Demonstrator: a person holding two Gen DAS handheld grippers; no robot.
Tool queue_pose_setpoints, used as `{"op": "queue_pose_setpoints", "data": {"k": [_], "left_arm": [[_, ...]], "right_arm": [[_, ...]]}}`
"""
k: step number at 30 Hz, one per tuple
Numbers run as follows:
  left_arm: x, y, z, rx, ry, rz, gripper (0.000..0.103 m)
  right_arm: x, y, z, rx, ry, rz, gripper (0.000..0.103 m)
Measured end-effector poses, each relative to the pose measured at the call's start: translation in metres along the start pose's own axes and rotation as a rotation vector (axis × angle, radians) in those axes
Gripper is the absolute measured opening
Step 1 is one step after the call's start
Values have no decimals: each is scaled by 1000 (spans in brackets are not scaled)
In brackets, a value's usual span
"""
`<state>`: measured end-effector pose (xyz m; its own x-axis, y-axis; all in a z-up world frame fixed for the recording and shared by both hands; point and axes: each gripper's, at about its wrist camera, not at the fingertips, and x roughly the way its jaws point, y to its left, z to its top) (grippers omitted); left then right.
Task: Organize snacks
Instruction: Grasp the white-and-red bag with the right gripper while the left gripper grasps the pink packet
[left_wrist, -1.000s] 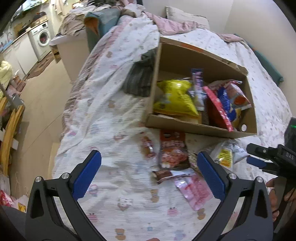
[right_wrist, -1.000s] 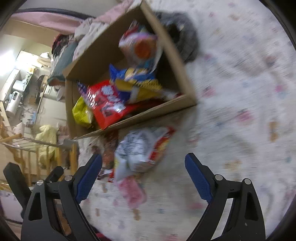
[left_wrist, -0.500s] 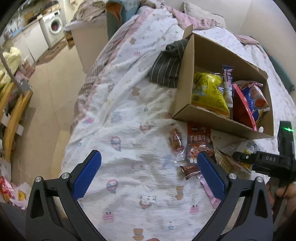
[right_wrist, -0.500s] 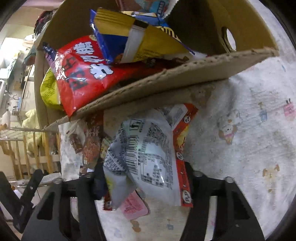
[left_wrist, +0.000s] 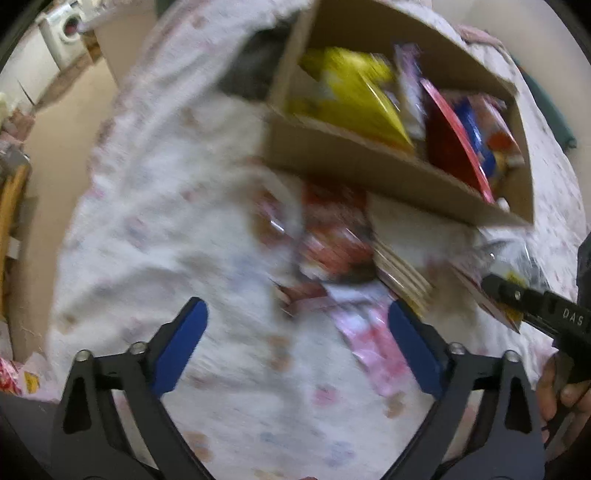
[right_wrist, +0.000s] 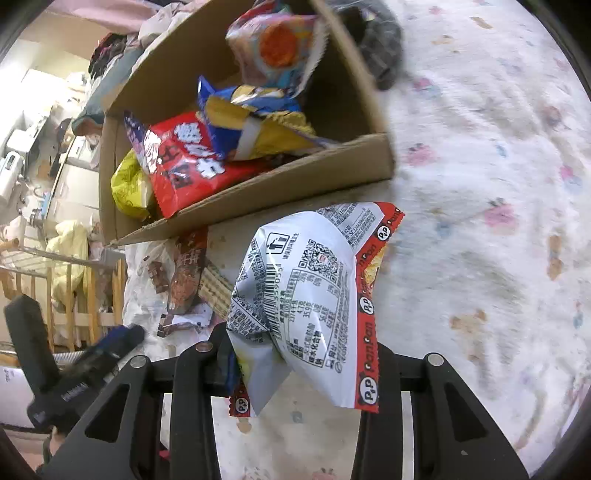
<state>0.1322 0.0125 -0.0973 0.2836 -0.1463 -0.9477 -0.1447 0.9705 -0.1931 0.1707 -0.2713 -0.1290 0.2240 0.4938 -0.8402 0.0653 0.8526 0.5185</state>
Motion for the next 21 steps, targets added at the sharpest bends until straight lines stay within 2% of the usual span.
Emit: {"op": "queue_pose_setpoints", "data": {"k": [1,2,4,7,8,12,15,17,20,21], "left_arm": [[4,-5,-4,-48,27,-42,86],[8,-8,-7,-79,45,-51,86],[21,-21,-14,-136,95,-34,86],[38,-37,-18,-190,114,5,86],[44,-43,-18,-197,113,26,86],[67,-68,-18,-183,132,193,89],[76,-79,-18,-156,133,246,93],[76,-82,-19,-148,121,240,93],[69,-79,-24,-110,109,220,76],[63,-75,-27,-101,106,217,66]], "right_arm": [[-4,-4,-1,11,-7,2,40],[-7,-8,-3,26,-14,6,40],[-15,-14,-4,48,-28,23,40],[-21,-12,-8,57,-60,47,40],[-25,-13,-8,58,-69,55,40],[-36,-21,-12,65,-83,82,40],[-42,-24,-14,63,-90,97,40],[-47,-25,-15,62,-97,111,40],[-53,-25,-14,62,-105,132,40],[-54,-23,-14,59,-107,144,40]]}}
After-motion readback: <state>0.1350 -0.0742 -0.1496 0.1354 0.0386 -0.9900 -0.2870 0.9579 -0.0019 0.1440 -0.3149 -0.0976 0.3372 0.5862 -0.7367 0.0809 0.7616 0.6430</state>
